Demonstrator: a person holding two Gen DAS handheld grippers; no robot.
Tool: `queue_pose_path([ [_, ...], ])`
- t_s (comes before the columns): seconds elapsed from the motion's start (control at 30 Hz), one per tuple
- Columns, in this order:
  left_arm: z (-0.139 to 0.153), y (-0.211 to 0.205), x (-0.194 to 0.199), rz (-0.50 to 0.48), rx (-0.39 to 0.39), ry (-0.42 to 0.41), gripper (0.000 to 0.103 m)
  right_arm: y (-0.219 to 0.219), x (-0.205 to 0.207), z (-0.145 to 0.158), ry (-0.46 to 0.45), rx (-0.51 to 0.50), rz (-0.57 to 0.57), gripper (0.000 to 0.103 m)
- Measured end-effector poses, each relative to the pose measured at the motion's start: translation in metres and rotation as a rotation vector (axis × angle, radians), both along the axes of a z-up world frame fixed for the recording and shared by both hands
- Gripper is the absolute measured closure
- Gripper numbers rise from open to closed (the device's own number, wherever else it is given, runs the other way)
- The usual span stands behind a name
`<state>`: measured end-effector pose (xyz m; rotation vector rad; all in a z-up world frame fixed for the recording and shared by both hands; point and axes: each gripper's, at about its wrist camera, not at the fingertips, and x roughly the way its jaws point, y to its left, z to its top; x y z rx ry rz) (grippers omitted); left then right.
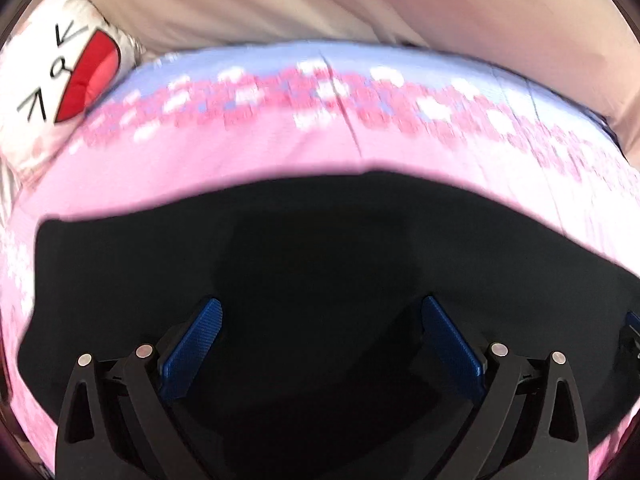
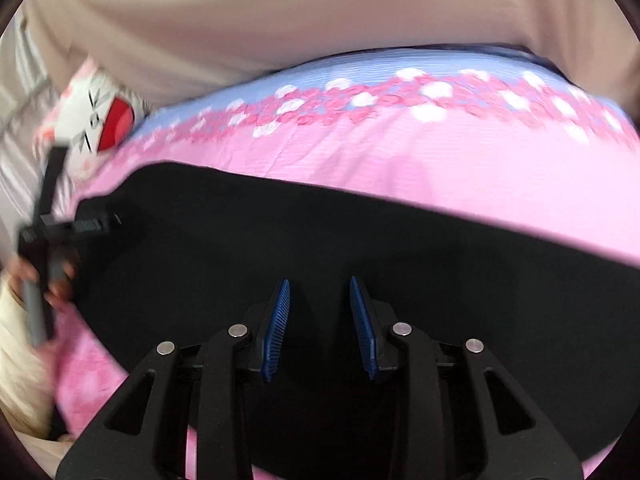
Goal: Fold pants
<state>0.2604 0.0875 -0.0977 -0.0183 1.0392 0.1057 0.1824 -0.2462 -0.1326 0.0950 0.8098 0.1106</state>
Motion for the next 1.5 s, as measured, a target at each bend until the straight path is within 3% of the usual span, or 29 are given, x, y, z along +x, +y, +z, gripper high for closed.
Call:
queue_pose_path([
  [0.07, -0.002, 0.002, 0.017, 0.017, 0.023, 0.004, 0.005, -0.018, 0.012, 0.004, 0.006, 0.055, -0.067, 0.073],
  [0.13, -0.006, 0.007, 0.025, 0.018, -0.019, 0.018, 0.005, -0.016, 0.012, 0.010, 0.008, 0.085, -0.065, 0.072],
  [0.2, -0.006, 0.010, 0.029, 0.008, -0.022, 0.007, 0.005, 0.001, 0.011, 0.007, -0.003, -0.077, -0.004, 0.073],
  [0.23, -0.006, 0.010, 0.031, -0.002, -0.017, 0.001, 0.005, -0.006, 0.010, 0.003, -0.006, -0.112, -0.023, 0.073],
  [0.27, -0.005, 0.011, 0.031, -0.001, -0.020, 0.003, 0.005, -0.022, 0.009, 0.002, -0.010, -0.065, -0.055, 0.074],
  [0.3, -0.002, 0.011, 0.029, 0.007, -0.029, 0.009, 0.005, -0.046, 0.001, 0.005, -0.012, 0.028, -0.111, 0.075],
  [0.33, 0.001, 0.013, 0.026, 0.013, -0.032, 0.008, 0.005, -0.065, -0.010, 0.011, -0.032, 0.046, -0.172, 0.075],
  [0.4, 0.009, 0.010, 0.011, 0.018, -0.021, -0.011, 0.006, -0.108, -0.053, 0.024, -0.096, -0.012, -0.327, 0.073],
  [0.47, 0.019, 0.000, -0.010, -0.007, 0.008, -0.050, 0.006, -0.154, -0.099, 0.031, -0.135, -0.006, -0.460, 0.072],
  [0.53, 0.028, -0.016, -0.031, -0.043, 0.044, -0.094, 0.006, -0.209, -0.155, 0.032, -0.146, -0.030, -0.657, 0.071],
  [0.6, 0.032, -0.042, -0.052, -0.091, 0.081, -0.127, 0.006, -0.251, -0.189, 0.027, -0.119, -0.041, -0.767, 0.066],
  [0.77, 0.030, -0.106, -0.081, -0.212, 0.066, -0.125, 0.006, -0.286, -0.205, 0.013, -0.102, 0.056, -0.721, 0.065],
  [0.87, 0.024, -0.142, -0.093, -0.269, 0.075, -0.112, 0.006, -0.282, -0.185, -0.002, -0.054, 0.046, -0.647, 0.054],
  [0.9, 0.021, -0.154, -0.097, -0.284, 0.091, -0.107, 0.006, -0.280, -0.179, -0.005, -0.029, 0.038, -0.633, 0.078],
  [1.0, 0.018, -0.173, -0.105, -0.310, 0.122, -0.104, 0.006, -0.274, -0.185, 0.009, -0.073, -0.051, -0.635, 0.089],
  [1.07, 0.018, -0.181, -0.112, -0.322, 0.129, -0.107, 0.006, -0.283, -0.189, 0.002, -0.062, -0.012, -0.661, 0.089],
  [1.1, 0.015, -0.184, -0.113, -0.325, 0.136, -0.102, 0.006, -0.289, -0.183, -0.009, -0.019, 0.022, -0.656, 0.087],
  [1.13, 0.012, -0.184, -0.113, -0.322, 0.141, -0.093, 0.006, -0.291, -0.186, -0.005, -0.034, 0.034, -0.652, 0.084],
  [1.2, 0.008, -0.186, -0.113, -0.312, 0.145, -0.075, 0.006, -0.288, -0.194, 0.003, -0.043, 0.003, -0.658, 0.054],
  [1.27, 0.007, -0.185, -0.115, -0.305, 0.140, -0.068, 0.006, -0.286, -0.211, 0.007, -0.074, 0.002, -0.702, 0.041],
  [1.4, 0.004, -0.185, -0.118, -0.311, 0.150, -0.064, 0.006, -0.299, -0.237, -0.013, -0.099, 0.303, -0.686, 0.038],
  [1.5, -0.005, -0.186, -0.117, -0.311, 0.158, -0.042, 0.006, -0.297, -0.234, -0.013, -0.115, 0.305, -0.684, 0.038],
])
